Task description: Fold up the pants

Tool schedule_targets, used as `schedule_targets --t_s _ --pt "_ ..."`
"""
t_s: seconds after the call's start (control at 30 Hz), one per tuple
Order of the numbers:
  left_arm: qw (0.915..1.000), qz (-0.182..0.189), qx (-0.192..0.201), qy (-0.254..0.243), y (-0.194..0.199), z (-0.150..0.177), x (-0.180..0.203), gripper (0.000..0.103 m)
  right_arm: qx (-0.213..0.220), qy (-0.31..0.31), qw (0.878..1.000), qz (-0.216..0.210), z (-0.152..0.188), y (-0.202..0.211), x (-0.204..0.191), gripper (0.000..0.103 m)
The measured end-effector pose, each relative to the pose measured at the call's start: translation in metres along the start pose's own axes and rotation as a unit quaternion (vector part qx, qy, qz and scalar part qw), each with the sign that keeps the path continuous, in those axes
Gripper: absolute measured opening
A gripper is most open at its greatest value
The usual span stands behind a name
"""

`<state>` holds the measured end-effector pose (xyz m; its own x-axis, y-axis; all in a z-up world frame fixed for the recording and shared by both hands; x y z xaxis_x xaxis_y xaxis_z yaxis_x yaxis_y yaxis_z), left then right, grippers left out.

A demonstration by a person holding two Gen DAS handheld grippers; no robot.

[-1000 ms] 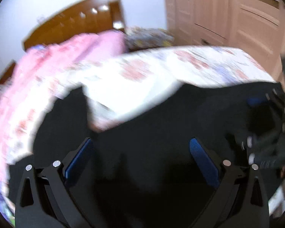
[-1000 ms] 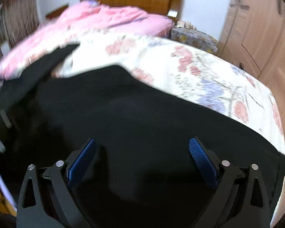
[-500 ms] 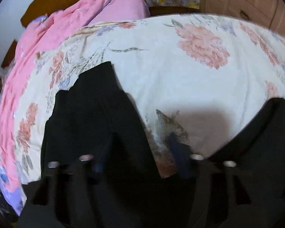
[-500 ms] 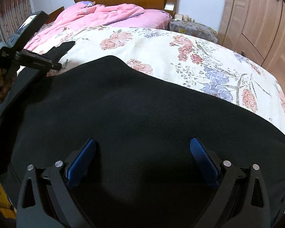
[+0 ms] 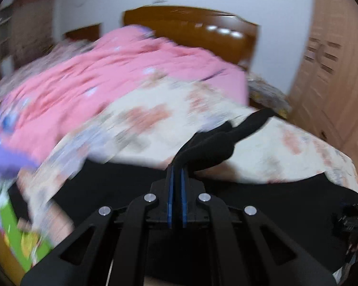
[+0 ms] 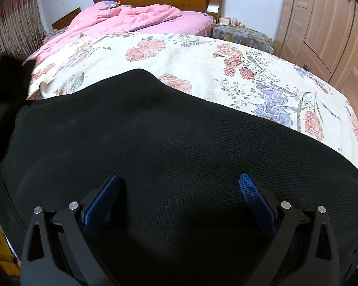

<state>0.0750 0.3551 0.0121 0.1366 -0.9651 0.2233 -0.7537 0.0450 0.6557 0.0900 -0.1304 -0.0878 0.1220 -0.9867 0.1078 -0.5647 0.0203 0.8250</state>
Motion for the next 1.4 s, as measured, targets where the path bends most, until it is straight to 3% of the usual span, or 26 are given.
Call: schedule_targets --t_s 0.13,0.2,0.3,0.33,0.37,0.47,0.73,0.83,0.9,0.93,0.97,1.07,1.2,1.33,1.4 --pt "0.9936 0.003 -0.044 0.104 -0.010 0.063 -0.080 0.010 -0.003 0.004 1.000 0.006 0.000 -0.002 0.000 0.098" --pt "0.9916 -0.003 -0.050 0.120 -0.016 0.080 -0.099 0.018 -0.004 0.006 1.000 0.008 0.000 -0.002 -0.001 0.098" --pt "0.9918 -0.011 -0.032 0.123 -0.009 0.086 -0.107 0.051 -0.004 0.007 1.000 0.011 0.000 -0.002 -0.001 0.098" --pt "0.9920 -0.010 -0.022 0.124 -0.007 0.083 -0.107 0.068 -0.003 0.007 1.000 0.012 0.000 -0.001 -0.001 0.098" --pt "0.9926 -0.008 -0.014 0.120 -0.005 0.080 -0.107 0.073 -0.002 0.008 1.000 0.012 0.000 -0.001 -0.001 0.098" --pt "0.9936 0.005 -0.006 0.113 -0.007 0.068 -0.108 0.076 -0.002 0.011 1.000 0.008 0.001 0.000 -0.001 0.098" --pt "0.9762 0.078 0.013 0.202 -0.020 0.058 -0.143 0.073 -0.003 0.012 1.000 0.006 0.001 0.000 -0.002 0.098" --pt "0.9750 0.077 0.005 0.208 -0.030 0.056 -0.152 0.058 0.000 0.023 1.000 0.003 0.000 0.006 -0.007 0.098" --pt "0.9743 0.077 0.003 0.212 -0.034 0.054 -0.156 0.048 0.022 0.040 0.998 -0.034 -0.007 0.022 -0.020 0.098" --pt "0.9741 0.076 0.001 0.213 -0.035 0.053 -0.158 0.033 0.033 0.051 0.997 -0.053 -0.012 0.029 -0.028 0.098" --pt "0.9744 0.075 -0.002 0.212 -0.037 0.052 -0.159 0.029 0.042 0.066 0.994 -0.075 -0.019 0.035 -0.039 0.098" --pt "0.9802 0.051 0.001 0.191 -0.034 0.051 -0.151 0.021 0.081 0.150 0.974 -0.149 -0.048 0.048 -0.090 0.096" --pt "0.9834 0.001 0.027 0.179 -0.017 0.053 -0.134 0.018 0.079 0.271 0.933 -0.221 -0.083 0.034 -0.168 0.060" --pt "0.9828 -0.029 0.058 0.173 0.005 0.056 -0.121 0.017 0.045 0.373 0.887 -0.270 -0.103 0.006 -0.234 0.058" --pt "0.9842 -0.036 0.051 0.166 0.005 0.057 -0.120 0.017 0.031 0.396 0.874 -0.279 -0.109 -0.007 -0.256 0.058"
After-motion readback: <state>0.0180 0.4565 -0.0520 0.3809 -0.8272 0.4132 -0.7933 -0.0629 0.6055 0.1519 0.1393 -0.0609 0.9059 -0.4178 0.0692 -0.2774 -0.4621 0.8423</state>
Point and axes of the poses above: each gripper's, at about its wrist camera, not at the fingertips, and y roughly against the way its jaws point, x to its right, z to its underside, the point moved 1 cm from there along -y, roughly the way its jaws point, and after that the axes turned 8 degrees about z, right-handed, at the moved point
